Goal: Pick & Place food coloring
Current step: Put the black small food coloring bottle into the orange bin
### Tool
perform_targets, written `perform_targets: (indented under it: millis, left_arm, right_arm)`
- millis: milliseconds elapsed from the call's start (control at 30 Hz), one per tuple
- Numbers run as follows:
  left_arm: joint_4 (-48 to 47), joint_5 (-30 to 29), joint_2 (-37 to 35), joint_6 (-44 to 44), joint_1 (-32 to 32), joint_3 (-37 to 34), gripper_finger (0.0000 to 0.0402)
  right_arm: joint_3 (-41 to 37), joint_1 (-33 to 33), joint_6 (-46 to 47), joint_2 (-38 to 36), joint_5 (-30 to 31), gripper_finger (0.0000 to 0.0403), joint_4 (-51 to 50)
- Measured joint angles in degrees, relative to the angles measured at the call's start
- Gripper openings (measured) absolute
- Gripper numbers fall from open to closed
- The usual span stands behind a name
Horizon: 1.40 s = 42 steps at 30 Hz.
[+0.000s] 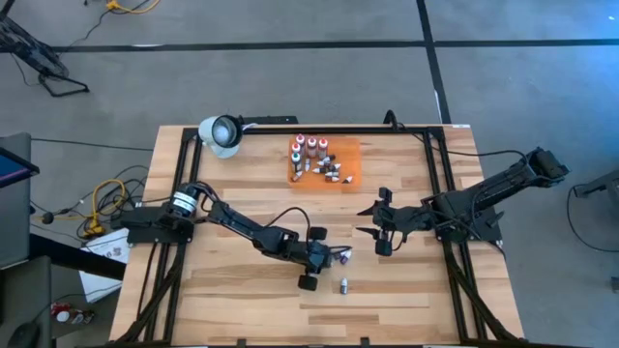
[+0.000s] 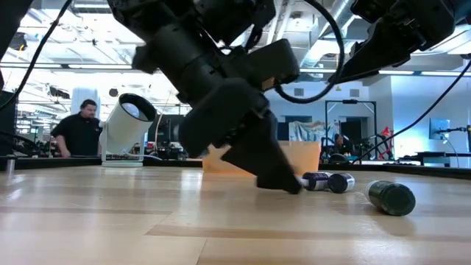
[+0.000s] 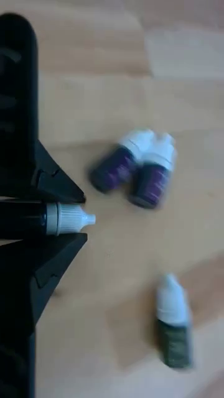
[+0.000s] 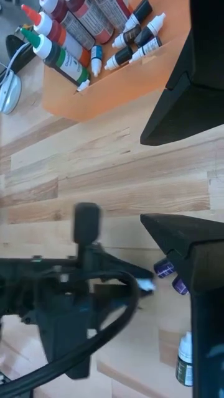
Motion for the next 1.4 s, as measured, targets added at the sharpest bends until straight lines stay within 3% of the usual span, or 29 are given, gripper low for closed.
perform_targets:
  millis: [300, 633, 1033, 1400]
  left_arm:
    - [-10.63, -16.52, -6.28, 5.12, -0.35, -0.20, 0.0071]
    - [-9.38, -28.77, -10.99, 14.23, 5.17, 0.02, 0.0076]
    - [-1.42, -29.14, -11.14, 16.78, 15.20, 0.11, 0.0077]
    - [-1.39, -26.68, -11.25, 13.31, 20.24, 0.13, 0.0087]
  right_arm:
    - [0.00, 0.02, 0.31, 0.00, 0.06, 0.0182, -0.40]
    - [0.00, 0.04, 1.03, 0.00, 0.09, 0.0182, -0.72]
    - [0.00, 0.00, 1.03, 0.00, 0.06, 0.0182, -0.88]
    - [0.00, 0.00, 1.01, 0.00, 0.06, 0.0182, -0.92]
